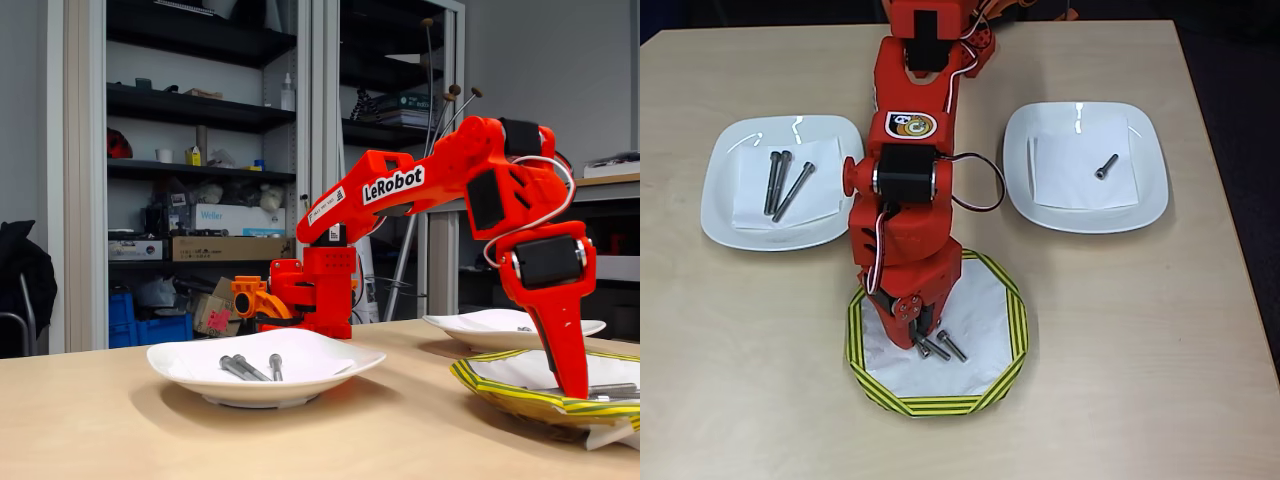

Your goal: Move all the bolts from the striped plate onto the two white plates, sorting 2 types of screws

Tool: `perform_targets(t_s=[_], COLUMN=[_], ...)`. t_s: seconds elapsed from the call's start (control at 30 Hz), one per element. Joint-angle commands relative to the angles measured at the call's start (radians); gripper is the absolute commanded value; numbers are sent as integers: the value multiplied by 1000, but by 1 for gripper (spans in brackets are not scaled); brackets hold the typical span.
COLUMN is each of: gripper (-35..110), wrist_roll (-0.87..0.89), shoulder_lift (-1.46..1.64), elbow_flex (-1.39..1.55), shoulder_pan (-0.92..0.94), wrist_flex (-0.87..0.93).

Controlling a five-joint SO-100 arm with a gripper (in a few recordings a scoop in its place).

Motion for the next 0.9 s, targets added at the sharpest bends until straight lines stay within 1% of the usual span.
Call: perform_targets(t_s=[0.0,0.4,0.5,0.67,0.73,0.8,0.87], gripper=[0,0,5,5,4,0,0], wrist_roll=[2,-31,-38,-38,-32,-21,-17], shoulder_lift=[20,126,133,126,127,127,126], elbow_flex=[-25,12,26,26,26,26,26], shoulder_pan=[8,23,26,25,25,23,21], wrist_flex=[21,63,61,57,57,58,60])
